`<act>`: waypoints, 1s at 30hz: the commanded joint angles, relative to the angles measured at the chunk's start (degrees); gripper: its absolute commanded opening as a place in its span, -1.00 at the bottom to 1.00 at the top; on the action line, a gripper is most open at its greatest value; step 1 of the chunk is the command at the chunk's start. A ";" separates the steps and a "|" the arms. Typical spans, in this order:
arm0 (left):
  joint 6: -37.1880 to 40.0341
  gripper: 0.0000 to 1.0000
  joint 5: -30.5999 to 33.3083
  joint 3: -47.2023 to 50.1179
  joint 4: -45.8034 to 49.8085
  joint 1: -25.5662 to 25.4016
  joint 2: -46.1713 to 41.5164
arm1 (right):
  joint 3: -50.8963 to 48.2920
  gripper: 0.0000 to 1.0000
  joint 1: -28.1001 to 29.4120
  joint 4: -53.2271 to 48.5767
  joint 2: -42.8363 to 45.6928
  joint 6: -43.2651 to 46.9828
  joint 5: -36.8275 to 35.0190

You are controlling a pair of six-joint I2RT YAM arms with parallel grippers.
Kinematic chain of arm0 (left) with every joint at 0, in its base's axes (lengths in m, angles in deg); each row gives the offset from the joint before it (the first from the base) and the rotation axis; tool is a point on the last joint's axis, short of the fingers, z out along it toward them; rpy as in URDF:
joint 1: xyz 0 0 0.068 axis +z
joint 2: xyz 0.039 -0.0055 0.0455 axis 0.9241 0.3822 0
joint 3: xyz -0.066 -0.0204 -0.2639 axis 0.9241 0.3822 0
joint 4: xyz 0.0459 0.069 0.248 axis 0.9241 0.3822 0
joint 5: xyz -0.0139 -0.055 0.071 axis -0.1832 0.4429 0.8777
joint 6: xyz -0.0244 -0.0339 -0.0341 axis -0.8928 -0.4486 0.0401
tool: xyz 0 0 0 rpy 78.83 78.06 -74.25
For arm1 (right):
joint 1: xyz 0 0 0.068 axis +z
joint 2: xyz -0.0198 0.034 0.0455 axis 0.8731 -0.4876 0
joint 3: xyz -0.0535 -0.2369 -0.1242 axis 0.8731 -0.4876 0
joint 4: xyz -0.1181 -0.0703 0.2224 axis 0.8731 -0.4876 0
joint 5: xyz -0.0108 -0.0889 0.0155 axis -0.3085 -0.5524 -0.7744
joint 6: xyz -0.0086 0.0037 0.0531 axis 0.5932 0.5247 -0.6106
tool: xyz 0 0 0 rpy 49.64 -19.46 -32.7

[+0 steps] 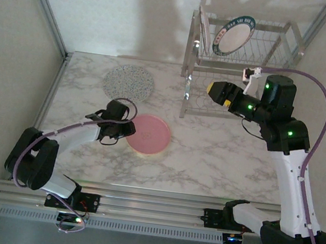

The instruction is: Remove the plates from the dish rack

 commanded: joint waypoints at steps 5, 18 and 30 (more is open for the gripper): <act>1.76 -0.18 4.36 -4.47 3.78 -2.65 2.96 | 4.06 0.57 0.30 -4.44 -0.23 2.98 -4.00; 1.73 0.15 9.37 -7.08 7.93 -3.78 1.32 | 10.14 0.52 0.23 -2.99 0.41 7.82 -29.38; 0.60 0.55 13.78 -14.41 13.13 -4.05 -7.37 | 27.18 0.58 -4.89 5.10 -15.26 12.80 -39.74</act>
